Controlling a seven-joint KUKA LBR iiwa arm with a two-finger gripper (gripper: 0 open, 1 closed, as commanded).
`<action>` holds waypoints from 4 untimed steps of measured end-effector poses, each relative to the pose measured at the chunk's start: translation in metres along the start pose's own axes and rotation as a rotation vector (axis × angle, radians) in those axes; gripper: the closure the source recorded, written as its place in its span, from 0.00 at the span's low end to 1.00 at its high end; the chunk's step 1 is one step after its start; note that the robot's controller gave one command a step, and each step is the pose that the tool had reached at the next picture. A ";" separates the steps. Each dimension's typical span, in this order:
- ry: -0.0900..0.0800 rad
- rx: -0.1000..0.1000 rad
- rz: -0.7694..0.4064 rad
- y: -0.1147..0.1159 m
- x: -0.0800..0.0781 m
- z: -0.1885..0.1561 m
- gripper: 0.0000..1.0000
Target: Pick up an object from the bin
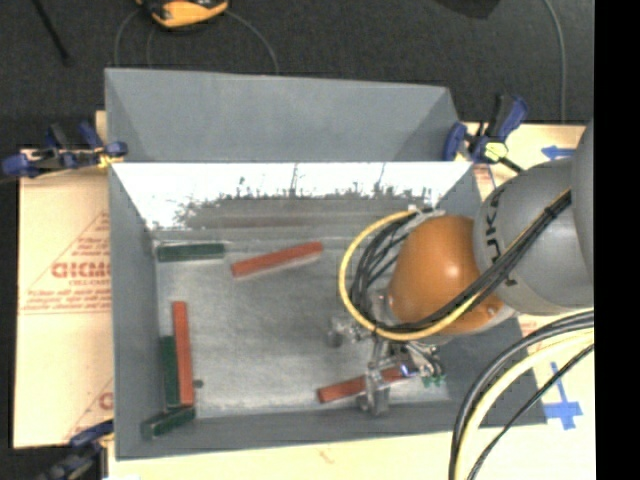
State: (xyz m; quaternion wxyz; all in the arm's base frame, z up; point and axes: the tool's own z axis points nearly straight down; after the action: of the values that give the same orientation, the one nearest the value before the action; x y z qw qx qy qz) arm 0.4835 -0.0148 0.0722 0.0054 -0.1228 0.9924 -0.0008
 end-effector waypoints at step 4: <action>0.010 -0.003 -0.050 -0.007 0.007 -0.014 1.00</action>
Offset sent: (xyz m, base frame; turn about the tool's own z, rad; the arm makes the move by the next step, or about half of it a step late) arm 0.0000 0.0000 0.0000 0.0000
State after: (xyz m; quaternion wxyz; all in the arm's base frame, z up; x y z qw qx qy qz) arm 0.4781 -0.0228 0.0860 0.0003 -0.1474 0.9891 -0.0003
